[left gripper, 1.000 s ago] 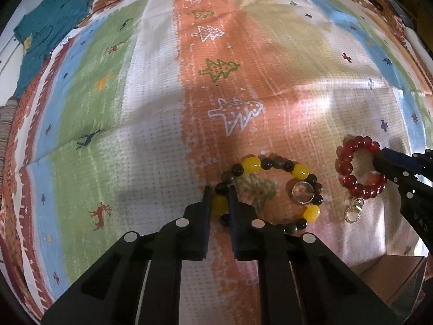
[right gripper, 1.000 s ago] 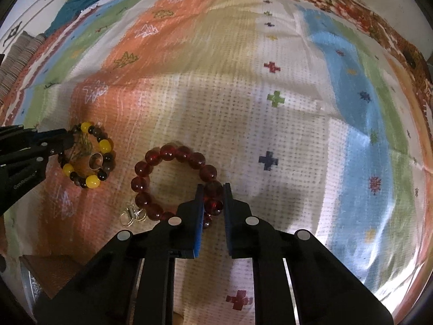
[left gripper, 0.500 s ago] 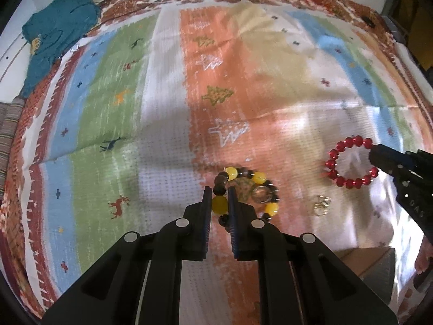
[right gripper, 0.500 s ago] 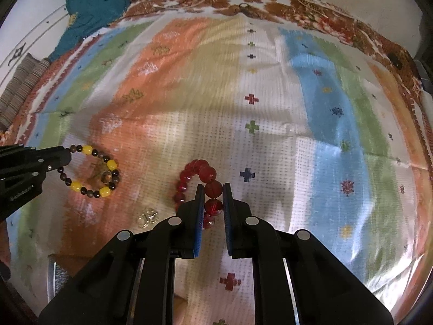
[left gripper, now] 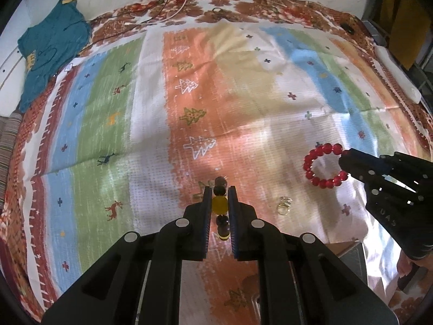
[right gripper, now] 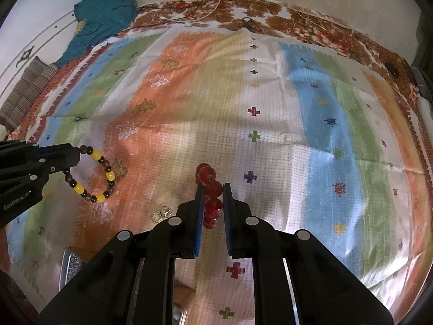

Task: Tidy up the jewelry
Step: 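Carry both held bracelets over the silver tin with both grippers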

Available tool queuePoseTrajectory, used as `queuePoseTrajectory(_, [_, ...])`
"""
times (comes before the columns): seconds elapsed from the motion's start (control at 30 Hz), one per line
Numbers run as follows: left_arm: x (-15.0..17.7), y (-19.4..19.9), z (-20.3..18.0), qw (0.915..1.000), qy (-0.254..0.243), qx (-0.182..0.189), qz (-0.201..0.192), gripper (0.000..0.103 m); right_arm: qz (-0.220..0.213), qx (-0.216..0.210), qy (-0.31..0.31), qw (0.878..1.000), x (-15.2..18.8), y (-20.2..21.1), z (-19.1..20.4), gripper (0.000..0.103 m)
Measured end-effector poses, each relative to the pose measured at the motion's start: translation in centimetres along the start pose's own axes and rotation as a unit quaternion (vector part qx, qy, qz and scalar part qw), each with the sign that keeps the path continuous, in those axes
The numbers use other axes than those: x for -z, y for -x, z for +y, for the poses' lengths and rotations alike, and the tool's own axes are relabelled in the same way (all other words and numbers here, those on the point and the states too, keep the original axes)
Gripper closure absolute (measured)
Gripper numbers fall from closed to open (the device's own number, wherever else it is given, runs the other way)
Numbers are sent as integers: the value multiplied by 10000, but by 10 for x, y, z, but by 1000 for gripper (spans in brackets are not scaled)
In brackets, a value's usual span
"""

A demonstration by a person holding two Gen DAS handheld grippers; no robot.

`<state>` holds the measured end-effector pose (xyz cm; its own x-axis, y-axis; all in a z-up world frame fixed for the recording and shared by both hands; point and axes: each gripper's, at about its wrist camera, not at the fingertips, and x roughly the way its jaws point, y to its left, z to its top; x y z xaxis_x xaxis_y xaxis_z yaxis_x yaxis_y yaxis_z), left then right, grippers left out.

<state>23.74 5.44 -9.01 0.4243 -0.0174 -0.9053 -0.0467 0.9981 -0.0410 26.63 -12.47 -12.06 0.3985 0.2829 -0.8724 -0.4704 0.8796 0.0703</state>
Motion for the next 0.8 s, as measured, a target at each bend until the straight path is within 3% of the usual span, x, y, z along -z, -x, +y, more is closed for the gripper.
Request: queuePoseTrajectory(0.8, [22,64,-17,9976,-66,435,-539,92,-460,-337,109,9983,15,57,22,89])
